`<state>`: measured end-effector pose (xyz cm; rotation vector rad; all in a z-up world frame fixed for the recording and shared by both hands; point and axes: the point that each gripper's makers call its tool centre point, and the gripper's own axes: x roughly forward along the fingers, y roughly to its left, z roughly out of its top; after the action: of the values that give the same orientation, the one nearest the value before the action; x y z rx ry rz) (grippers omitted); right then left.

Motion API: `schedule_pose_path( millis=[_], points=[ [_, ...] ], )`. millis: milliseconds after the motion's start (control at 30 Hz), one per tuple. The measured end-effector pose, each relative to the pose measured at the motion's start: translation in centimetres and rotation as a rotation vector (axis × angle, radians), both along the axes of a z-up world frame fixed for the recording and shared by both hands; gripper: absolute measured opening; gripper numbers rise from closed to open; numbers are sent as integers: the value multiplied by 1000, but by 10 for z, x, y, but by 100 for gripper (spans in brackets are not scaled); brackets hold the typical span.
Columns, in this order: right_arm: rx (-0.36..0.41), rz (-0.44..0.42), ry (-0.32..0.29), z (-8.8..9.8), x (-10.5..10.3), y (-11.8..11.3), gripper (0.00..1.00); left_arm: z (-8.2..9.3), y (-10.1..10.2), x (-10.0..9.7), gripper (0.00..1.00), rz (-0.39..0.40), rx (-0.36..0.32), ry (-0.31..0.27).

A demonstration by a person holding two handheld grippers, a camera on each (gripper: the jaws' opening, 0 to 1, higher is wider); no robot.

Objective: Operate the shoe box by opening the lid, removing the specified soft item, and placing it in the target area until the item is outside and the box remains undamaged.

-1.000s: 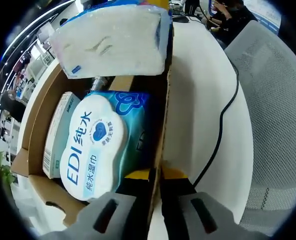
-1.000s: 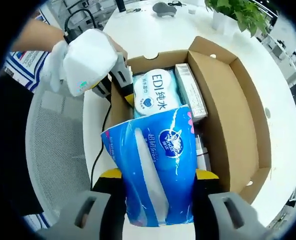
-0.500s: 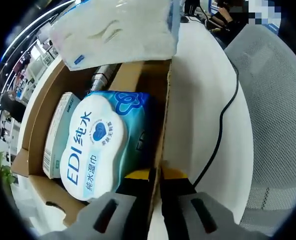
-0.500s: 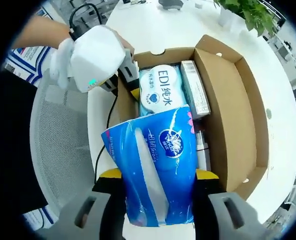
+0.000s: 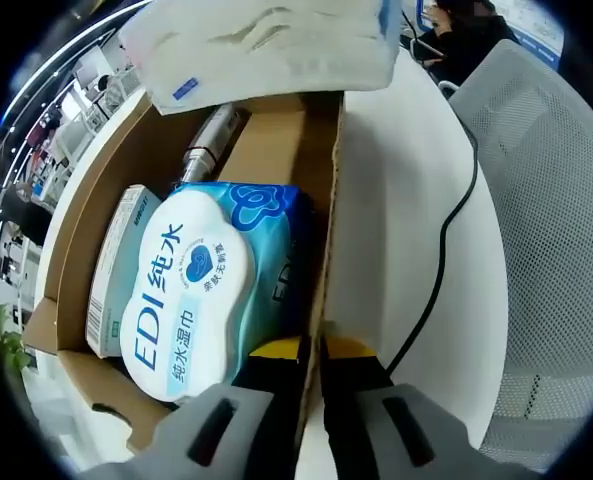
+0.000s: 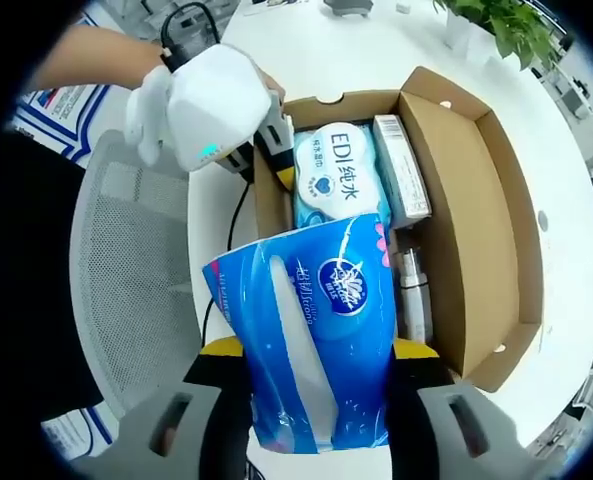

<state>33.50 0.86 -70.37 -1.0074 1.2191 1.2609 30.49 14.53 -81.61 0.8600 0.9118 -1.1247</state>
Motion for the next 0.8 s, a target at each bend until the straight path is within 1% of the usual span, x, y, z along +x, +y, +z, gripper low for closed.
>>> schedule_pose_path(
  millis=[200,333,533,800],
  points=[
    [-3,-1,-19,4,1,-9,49,0,0,-1,4,1,0,0],
    [-7,-7,-35,9,3,-21,49,-1,1,-1,4,1,0,0],
    [-5,-54,-55,15,6,-45,49,-1,1,0,4,2,0,1],
    [6,-119,-73,18,2,-76,49,-1,1,0,4,1,0,1]
  ],
)
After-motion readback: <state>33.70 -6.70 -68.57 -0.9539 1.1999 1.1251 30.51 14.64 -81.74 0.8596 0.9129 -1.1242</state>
